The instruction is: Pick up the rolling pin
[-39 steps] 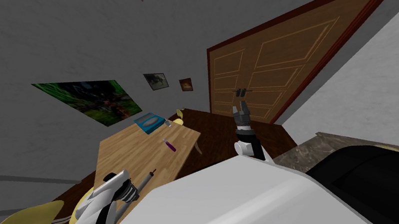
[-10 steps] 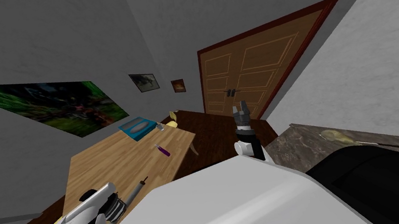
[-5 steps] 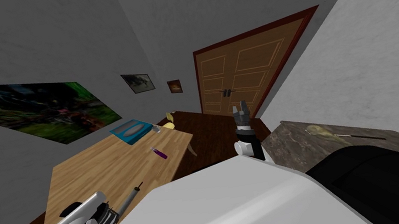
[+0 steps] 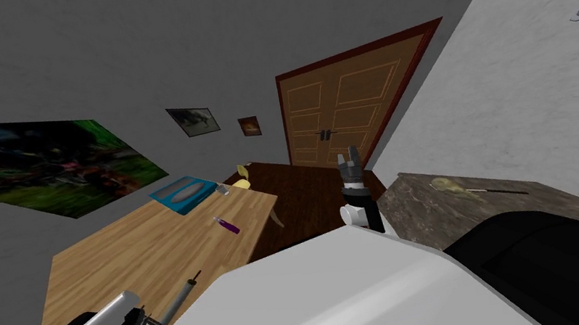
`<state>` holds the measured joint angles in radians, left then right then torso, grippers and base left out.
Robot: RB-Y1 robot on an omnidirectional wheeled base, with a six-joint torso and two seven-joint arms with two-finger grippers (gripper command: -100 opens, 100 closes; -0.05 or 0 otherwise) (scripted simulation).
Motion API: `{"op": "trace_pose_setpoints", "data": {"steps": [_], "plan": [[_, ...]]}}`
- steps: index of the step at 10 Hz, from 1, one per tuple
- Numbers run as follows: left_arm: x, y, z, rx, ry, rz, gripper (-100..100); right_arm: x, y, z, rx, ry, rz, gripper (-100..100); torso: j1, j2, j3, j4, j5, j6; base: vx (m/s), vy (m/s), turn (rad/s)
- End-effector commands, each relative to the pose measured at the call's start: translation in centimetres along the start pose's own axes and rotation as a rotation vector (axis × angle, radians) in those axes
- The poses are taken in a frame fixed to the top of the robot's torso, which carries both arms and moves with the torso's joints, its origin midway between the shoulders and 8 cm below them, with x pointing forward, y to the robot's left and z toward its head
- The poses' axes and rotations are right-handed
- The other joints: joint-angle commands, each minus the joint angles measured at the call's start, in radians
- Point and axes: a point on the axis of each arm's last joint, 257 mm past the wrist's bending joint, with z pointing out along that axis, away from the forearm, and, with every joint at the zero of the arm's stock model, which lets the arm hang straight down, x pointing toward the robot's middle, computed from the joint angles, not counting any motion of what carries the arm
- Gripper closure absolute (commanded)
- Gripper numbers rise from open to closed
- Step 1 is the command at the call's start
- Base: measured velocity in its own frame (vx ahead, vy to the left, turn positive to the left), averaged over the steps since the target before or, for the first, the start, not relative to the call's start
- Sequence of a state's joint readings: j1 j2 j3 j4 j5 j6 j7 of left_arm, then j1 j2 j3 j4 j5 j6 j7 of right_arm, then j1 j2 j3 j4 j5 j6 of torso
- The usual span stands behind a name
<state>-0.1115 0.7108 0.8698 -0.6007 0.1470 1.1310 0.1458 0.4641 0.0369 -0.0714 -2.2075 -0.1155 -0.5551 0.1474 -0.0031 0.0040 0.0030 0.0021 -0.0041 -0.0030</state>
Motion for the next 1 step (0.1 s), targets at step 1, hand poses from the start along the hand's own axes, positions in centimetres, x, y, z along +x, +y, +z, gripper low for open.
{"op": "trace_pose_setpoints", "data": {"steps": [1], "plan": [[0.00, 0.00, 0.00, 0.000, 0.000, 0.000, 0, 0.00, 0.00, 0.00, 0.000, 0.000, 0.000, 0, 0.000, 0.000, 0.000, 0.000, 0.000, 0.000, 0.000, 0.000, 0.000]]}}
